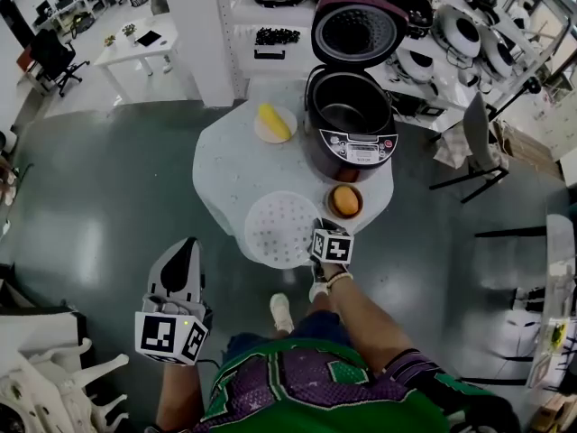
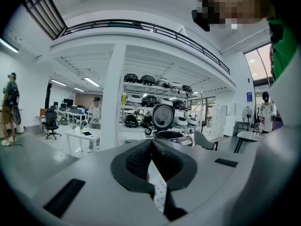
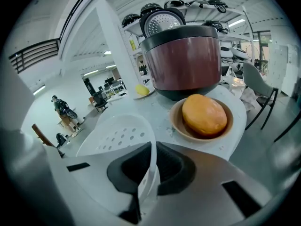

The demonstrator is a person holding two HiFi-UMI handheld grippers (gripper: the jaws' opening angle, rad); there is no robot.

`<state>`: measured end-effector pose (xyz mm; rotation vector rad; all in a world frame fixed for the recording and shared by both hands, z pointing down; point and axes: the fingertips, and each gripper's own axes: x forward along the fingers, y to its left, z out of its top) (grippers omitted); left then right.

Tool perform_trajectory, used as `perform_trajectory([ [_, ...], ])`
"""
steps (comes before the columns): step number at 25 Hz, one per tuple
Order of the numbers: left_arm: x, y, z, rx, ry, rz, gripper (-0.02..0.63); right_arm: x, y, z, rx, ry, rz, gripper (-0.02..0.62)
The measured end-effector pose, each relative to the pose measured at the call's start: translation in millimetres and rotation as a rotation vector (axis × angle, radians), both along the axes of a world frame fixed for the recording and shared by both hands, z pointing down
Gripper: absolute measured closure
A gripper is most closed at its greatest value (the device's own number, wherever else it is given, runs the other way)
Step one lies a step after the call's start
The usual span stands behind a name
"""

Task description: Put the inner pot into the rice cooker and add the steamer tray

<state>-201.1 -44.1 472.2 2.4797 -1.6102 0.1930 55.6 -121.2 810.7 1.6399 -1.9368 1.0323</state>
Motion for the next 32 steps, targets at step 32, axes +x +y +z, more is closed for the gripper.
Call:
perform_trajectory([
  [32,-7.3,-0.5,-78.9,0.165,0.089,0.007,0.584,-12.2,-24.4,-194.3,0.212,-0.107,-0.098,0.574],
])
